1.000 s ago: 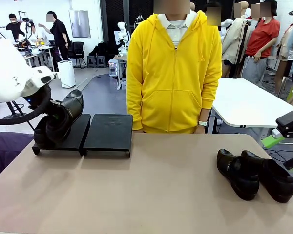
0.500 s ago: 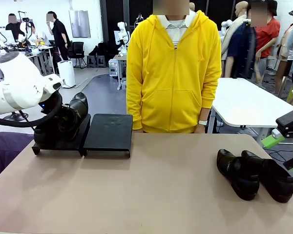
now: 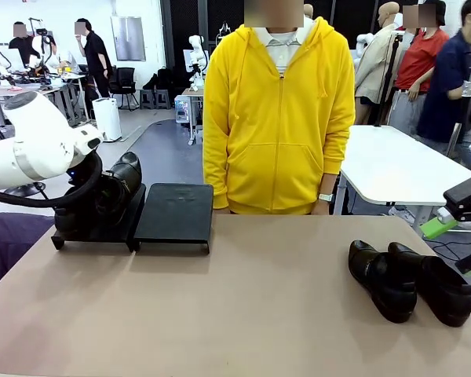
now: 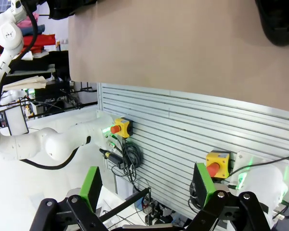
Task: Organize the shoes by placing them on the stand.
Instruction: Place the Shoe from the middle of the table onto the Shoes Stand.
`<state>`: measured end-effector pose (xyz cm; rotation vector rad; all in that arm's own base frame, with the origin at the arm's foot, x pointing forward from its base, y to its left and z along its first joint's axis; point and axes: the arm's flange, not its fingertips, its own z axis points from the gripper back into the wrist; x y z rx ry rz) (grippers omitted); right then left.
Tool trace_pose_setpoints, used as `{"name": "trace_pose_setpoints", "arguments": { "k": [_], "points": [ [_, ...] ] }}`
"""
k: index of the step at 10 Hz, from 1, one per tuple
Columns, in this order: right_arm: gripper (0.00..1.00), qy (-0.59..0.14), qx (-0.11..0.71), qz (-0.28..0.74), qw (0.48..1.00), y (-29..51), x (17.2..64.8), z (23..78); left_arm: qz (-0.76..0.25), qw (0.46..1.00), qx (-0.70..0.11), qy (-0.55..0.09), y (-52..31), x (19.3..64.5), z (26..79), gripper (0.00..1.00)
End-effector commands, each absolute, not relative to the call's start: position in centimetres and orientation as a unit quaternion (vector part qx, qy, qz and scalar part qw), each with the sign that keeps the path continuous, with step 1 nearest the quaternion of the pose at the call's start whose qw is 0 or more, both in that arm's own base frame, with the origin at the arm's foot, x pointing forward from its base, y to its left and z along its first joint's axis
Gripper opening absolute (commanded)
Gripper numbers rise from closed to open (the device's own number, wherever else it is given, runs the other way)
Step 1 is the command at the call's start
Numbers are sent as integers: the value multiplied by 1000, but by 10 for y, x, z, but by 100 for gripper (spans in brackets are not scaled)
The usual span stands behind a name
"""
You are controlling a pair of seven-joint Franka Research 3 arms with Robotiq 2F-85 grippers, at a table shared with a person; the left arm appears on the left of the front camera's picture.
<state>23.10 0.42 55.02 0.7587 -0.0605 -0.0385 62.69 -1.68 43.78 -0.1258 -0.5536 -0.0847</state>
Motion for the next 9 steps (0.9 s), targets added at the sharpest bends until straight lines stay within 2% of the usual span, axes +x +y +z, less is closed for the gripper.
{"name": "trace_pose_setpoints", "arguments": {
  "k": [1,3,4,5,9],
  "points": [
    [100,-35,383,-7,923,5,230,548,-40,959,-68,-272,-12,633,443,0],
    [100,-35,383,-7,923,5,230,548,-40,960,-70,-269,-9,633,443,0],
    [100,-35,383,-7,923,5,230,548,-38,960,-70,-267,-11,634,445,43],
    [100,-35,383,-7,923,5,230,548,-40,961,-71,-266,-12,635,446,100],
    [100,-35,383,-7,923,5,230,548,-47,959,-69,-272,-15,632,453,100]
  ]
}}
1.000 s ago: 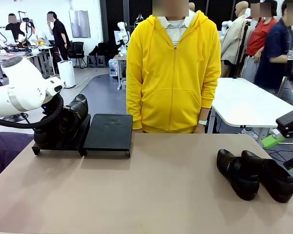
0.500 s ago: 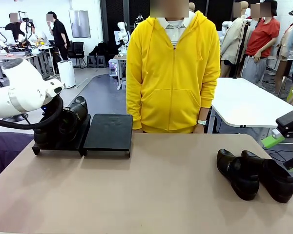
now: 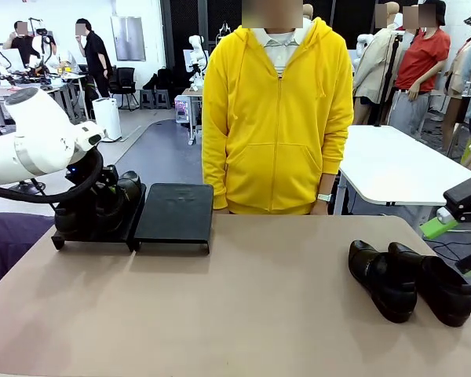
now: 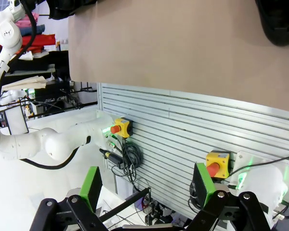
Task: Organize the shoes by placing them on the stand.
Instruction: Place the Shoe from the middle of the table onto the Shoes Stand.
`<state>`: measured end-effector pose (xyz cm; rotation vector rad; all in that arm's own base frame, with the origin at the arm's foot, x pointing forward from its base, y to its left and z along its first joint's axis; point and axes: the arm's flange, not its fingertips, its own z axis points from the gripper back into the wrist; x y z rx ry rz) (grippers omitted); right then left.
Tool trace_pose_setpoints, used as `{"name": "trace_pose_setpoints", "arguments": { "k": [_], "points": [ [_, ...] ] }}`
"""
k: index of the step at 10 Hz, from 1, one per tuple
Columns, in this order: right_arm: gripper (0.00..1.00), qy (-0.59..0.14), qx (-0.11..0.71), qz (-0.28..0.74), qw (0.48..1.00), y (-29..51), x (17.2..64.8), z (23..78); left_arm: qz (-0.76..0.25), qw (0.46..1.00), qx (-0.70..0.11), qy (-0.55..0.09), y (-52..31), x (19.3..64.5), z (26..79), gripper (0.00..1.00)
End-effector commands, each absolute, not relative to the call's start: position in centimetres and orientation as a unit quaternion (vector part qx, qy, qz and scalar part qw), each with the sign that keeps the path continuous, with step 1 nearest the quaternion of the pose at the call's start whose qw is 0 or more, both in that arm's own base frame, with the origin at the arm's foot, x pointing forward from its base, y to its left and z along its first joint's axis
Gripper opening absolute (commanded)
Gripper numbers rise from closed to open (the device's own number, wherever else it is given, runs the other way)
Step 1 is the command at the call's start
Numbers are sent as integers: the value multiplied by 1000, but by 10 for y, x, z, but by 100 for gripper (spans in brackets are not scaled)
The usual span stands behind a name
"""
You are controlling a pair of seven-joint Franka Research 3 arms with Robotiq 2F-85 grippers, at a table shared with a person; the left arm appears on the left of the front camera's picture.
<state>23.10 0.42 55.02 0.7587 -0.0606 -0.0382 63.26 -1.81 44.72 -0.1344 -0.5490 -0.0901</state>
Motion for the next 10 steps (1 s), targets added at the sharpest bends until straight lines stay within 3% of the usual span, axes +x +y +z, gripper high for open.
{"name": "trace_pose_setpoints", "arguments": {
  "k": [1,7,8,10],
  "points": [
    [100,-35,383,-7,923,5,230,548,-49,957,-70,-277,-15,629,459,100],
    [100,-35,383,-7,923,5,230,548,-125,951,-53,-277,-25,548,561,100],
    [100,-35,383,-7,923,5,230,548,-151,956,-94,-234,-17,532,567,100],
    [100,-35,383,-7,923,5,230,548,-225,955,-173,-90,1,506,580,100]
  ]
}}
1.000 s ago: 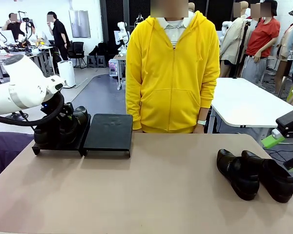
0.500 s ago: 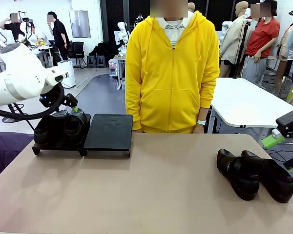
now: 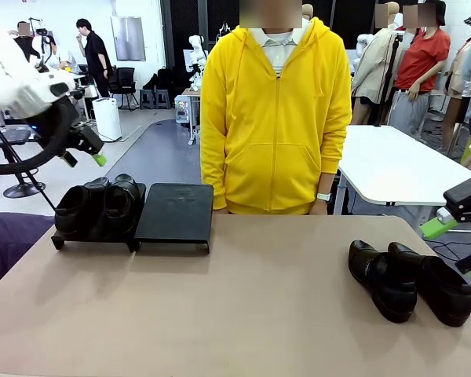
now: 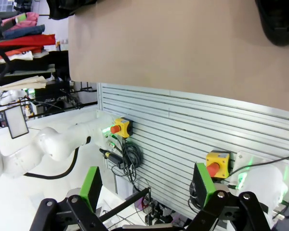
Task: Organize the shoes by placing them on the stand.
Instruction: Place the Shoe from the middle of the table onto the Shoes Stand.
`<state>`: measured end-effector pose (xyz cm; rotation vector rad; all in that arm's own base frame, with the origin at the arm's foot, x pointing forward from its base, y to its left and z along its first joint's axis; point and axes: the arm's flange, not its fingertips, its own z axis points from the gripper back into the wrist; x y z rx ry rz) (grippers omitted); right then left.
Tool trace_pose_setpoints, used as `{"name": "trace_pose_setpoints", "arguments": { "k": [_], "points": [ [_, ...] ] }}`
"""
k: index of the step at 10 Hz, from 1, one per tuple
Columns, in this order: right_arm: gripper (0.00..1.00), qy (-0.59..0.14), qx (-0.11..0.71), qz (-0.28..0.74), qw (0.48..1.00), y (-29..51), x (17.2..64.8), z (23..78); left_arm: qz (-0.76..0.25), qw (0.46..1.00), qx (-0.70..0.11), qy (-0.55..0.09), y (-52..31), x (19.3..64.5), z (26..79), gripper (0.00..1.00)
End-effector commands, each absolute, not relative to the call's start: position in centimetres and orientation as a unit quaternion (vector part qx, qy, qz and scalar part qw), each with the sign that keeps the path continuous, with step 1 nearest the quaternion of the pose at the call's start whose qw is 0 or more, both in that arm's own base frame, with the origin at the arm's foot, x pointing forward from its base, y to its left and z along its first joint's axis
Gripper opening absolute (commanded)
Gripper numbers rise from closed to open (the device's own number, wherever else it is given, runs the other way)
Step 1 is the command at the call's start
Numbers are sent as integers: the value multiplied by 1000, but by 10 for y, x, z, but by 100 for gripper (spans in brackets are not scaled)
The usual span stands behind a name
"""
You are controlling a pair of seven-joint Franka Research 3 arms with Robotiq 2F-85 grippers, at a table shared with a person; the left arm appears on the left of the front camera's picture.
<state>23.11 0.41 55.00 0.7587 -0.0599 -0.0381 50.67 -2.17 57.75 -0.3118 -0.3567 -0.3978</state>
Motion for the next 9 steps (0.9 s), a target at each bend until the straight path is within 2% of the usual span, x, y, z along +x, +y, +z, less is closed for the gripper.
{"name": "trace_pose_setpoints", "arguments": {
  "k": [1,2,3,4,6,8,9],
  "points": [
    [100,-35,383,-7,923,5,230,548,-293,923,-248,-6,15,482,583,100],
    [100,-35,383,-7,923,5,230,548,-264,923,-279,9,30,463,580,100],
    [100,-35,383,-7,923,5,230,548,-235,914,-330,-17,53,430,572,100],
    [100,-35,383,-7,923,5,230,548,-186,914,-356,-61,71,400,561,100],
    [100,-35,383,-7,923,5,230,548,-27,904,-395,-163,113,311,518,100],
    [100,-35,383,-7,923,5,230,548,-22,924,-363,-119,121,295,508,100],
    [100,-35,383,-7,923,5,230,548,-56,911,-394,-108,133,320,518,98]
  ]
}}
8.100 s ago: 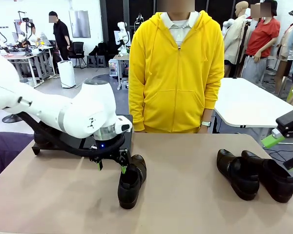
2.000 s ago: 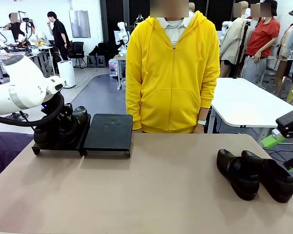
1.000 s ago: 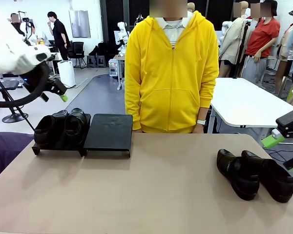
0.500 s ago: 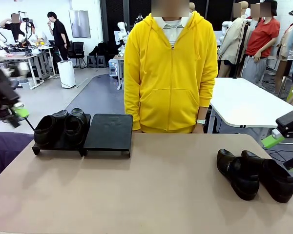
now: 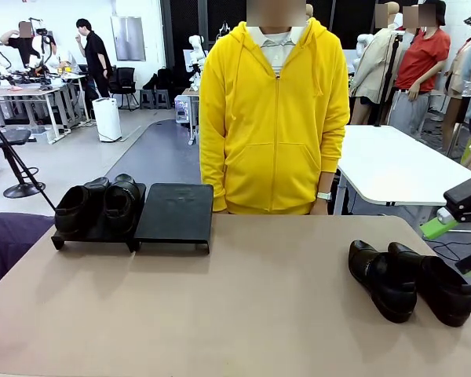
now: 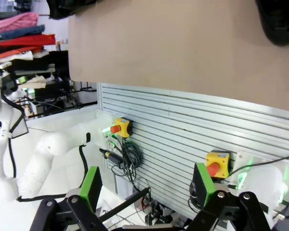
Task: Organize the shoes by placing them on the stand.
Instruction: Place the Shoe from the middle of the table onto the Shoes Stand, then pick up one Shoe and place it in the middle of the table.
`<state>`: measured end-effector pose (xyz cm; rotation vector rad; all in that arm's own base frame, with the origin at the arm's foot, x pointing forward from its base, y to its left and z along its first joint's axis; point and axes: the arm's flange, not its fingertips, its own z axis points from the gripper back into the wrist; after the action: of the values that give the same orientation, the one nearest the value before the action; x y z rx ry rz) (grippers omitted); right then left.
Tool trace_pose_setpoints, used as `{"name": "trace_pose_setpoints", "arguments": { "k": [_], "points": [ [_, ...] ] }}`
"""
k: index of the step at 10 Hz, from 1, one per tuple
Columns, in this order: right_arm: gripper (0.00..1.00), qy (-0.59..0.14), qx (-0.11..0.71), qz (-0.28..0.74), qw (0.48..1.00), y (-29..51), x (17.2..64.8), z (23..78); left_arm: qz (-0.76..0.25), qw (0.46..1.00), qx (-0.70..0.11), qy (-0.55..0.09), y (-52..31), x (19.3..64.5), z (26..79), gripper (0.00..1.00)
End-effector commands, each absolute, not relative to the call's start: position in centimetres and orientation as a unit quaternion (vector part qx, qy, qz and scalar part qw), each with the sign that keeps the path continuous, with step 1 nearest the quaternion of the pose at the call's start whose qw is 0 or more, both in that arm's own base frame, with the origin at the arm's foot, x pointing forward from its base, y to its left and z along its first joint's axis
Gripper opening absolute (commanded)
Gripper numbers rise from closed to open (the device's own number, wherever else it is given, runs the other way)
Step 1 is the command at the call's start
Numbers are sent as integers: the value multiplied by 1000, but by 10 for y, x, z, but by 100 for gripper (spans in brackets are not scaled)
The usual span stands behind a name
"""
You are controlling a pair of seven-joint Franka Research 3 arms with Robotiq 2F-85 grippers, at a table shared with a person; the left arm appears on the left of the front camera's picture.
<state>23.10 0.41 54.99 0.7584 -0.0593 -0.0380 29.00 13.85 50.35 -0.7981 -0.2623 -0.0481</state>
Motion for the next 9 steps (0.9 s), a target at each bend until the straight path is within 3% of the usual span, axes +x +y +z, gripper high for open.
{"name": "trace_pose_setpoints", "arguments": {
  "k": [1,9],
  "points": [
    [100,-35,383,-7,923,5,230,548,-56,911,-394,-108,133,320,518,98],
    [100,-35,383,-7,923,5,230,548,-56,911,-394,-108,133,320,518,98]
  ]
}}
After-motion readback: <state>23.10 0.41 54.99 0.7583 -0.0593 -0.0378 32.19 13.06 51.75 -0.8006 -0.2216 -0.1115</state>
